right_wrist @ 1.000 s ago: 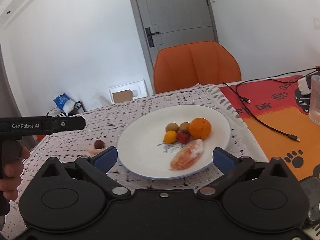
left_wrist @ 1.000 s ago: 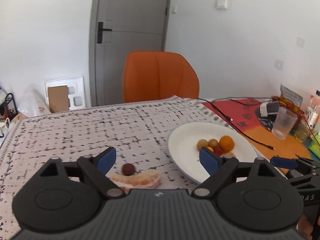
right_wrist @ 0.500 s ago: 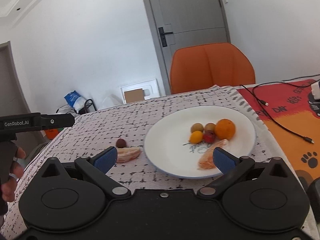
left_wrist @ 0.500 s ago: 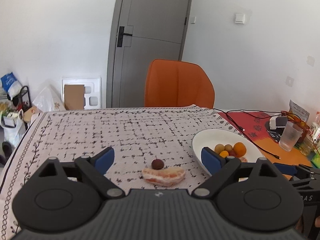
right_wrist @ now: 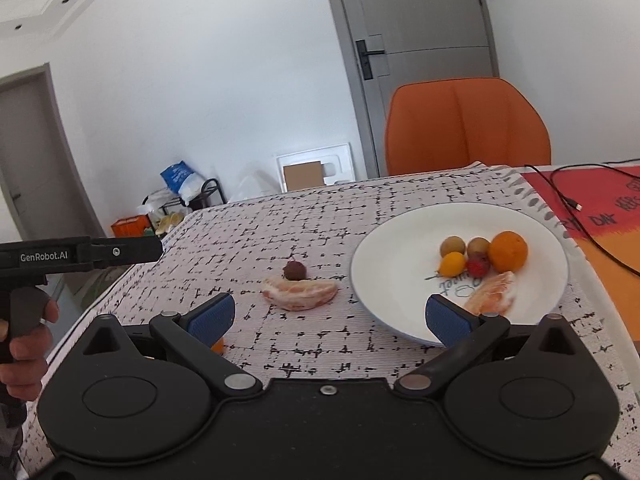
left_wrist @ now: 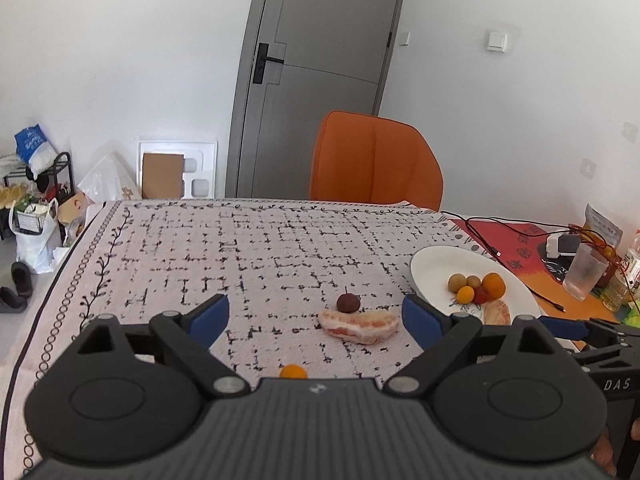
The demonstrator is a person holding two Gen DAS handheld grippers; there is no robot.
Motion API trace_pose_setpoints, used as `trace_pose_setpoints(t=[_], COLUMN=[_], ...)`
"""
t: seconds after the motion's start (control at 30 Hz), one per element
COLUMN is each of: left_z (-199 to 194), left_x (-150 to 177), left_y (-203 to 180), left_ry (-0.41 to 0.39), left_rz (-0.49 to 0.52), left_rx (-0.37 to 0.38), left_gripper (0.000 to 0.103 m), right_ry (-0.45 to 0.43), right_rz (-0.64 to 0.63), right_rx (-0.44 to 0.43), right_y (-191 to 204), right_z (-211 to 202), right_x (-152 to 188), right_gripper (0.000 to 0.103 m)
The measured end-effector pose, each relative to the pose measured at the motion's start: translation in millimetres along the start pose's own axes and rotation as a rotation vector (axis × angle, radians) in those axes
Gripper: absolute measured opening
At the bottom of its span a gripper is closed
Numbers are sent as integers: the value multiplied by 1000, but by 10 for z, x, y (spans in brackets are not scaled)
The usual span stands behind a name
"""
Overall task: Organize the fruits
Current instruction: 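Move the left tool to the small mandarin while the right tool approaches the orange, then close the left tool on the small mandarin while the right tool grasps the orange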
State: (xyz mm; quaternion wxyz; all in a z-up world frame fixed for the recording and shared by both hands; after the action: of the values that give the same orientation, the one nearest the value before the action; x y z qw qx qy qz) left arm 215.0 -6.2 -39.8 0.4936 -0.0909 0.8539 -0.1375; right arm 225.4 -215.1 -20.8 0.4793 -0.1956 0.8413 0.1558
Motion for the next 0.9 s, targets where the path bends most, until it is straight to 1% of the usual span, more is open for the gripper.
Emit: trace_pose_setpoints(t=[0.17,0.23,0.3,0.33,0.4,0.5,0.53,0.63,0.7,0.8,0.9], left_z=[-1,11,38,55,87,134,149,214,279,359,426], left_x=[62,87,117,131,165,217,230,279,316,357,391], left_y=[104,134,176,193,240,293,306,348,374,393,402], left_ry=[7,12,22,27,40,57,62,81,98,116,133], left_rz=[-19,-27,-41,-47,-64,-78,-81,-97,-106,-115,-120], left_rx=[1,2,2,1,-2,1,2,7,10,17,26], left_gripper=[89,85,76,73,65,59,57,47,40,32,31], right_ry=[16,20,24,25,25,31,34,48,53,58,71], right_rz=[-14,-21,-25,-27,-28,-31,-34,-32,-31,-44,-52], right_rx=[-23,-27,-31,-33,-36,-44,-46,-51,-60,-70,-76], right_y=[92,127,152,168,187,218,233,261,286,335,372], right_z=[53,77,96,107,122,160,171,233,258,299,349], right_x=[12,15,17,16,20,34,37,54,62,76,99], right_gripper=[103,103,103,103,103,102,101,96,94,94,93])
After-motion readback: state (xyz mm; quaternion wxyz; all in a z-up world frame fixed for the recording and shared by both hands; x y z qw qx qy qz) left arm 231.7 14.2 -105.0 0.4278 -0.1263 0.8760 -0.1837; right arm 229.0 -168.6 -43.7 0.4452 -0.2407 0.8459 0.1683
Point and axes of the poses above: each gripper's, at about its wrist camera, not at the fingertips, and z roughly the way its jaws point, y to its left, x to its underside, the point moved 8 cm from there along z, roughly the way its jaws point, and after that the axes turned 10 degrees about -z, right-handed, at the moved point
